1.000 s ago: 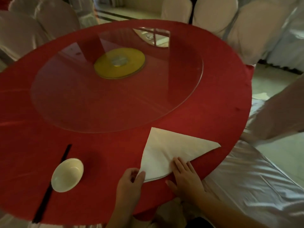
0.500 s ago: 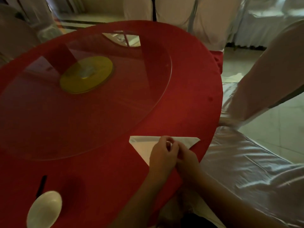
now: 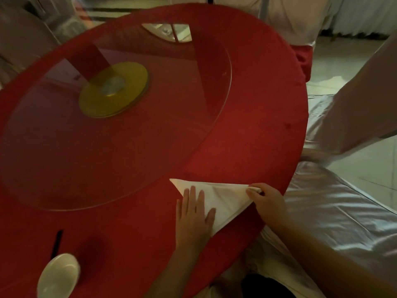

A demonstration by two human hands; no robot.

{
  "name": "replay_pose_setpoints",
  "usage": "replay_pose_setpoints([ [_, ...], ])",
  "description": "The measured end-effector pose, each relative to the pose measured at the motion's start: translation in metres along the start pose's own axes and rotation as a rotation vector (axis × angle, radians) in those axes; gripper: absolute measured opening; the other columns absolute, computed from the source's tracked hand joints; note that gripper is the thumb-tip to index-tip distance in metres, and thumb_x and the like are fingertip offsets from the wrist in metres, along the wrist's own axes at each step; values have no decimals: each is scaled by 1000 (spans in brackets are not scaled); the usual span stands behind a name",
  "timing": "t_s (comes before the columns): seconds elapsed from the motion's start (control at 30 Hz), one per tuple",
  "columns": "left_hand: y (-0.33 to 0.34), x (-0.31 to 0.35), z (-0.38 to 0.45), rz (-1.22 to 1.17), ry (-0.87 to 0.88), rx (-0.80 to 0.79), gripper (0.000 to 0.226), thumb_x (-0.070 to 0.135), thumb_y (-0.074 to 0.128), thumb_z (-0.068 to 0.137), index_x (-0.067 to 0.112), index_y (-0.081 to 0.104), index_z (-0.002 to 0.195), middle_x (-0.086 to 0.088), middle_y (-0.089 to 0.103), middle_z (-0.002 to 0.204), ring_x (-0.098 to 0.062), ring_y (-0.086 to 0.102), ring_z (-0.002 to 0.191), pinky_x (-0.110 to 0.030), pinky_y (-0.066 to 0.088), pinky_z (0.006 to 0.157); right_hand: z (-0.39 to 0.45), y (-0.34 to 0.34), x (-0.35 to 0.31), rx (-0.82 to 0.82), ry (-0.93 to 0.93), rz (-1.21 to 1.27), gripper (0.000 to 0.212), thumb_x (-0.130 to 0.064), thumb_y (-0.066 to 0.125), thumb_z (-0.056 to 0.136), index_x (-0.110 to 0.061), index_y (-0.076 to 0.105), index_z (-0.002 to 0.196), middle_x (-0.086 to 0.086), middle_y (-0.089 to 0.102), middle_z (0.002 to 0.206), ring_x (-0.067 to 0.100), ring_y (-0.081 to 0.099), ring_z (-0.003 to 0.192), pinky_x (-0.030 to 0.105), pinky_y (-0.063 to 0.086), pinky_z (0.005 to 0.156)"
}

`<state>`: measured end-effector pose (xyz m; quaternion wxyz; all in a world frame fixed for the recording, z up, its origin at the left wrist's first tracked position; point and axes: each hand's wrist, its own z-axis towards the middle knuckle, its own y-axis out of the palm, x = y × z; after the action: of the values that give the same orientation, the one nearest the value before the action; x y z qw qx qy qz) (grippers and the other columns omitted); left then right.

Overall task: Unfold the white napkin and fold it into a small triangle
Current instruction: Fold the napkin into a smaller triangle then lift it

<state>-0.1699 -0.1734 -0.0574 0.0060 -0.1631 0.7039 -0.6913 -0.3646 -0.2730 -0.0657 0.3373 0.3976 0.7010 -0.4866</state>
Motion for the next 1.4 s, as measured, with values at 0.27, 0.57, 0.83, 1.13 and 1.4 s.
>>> replay_pose_setpoints([
  [0.27,11,-21,25,100,-67,-130,84,74,5,85,20,4,150,-3,-10,159,-15,-21,142,-46,-5,116,11,-6,4,-34,5,-83,6,-33,61,88,-37,66,89,-10,67,73,2,61,65,22,41,56],
  [0.57,17,-17,20,81,-127,-140,80,67,6,89,16,3,151,-2,-4,160,-15,-17,143,-50,1,116,17,-7,-1,-3,25,-132,6,-42,58,89,-40,63,87,-15,65,76,2,62,55,18,41,52],
  [0.83,21,-12,15,56,-90,-122,82,68,12,90,15,1,151,-1,-7,159,-17,-13,145,-51,1,116,20,-13,2,32,42,-213,10,-45,59,87,-37,59,93,-19,57,80,-3,52,74,18,37,58],
  [1.13,27,-16,-4,51,-27,-162,93,81,24,82,25,-5,151,2,-7,160,-18,-9,146,-46,-6,115,17,-12,4,-2,32,-272,22,-42,55,92,-26,63,104,-11,64,86,10,61,72,35,54,64],
  [1.4,16,2,-20,72,11,-198,81,68,22,92,9,22,148,-10,13,157,-29,11,144,-51,6,111,6,-5,-43,-9,-600,-620,34,-29,56,93,-9,65,119,16,66,106,33,63,91,40,55,69],
])
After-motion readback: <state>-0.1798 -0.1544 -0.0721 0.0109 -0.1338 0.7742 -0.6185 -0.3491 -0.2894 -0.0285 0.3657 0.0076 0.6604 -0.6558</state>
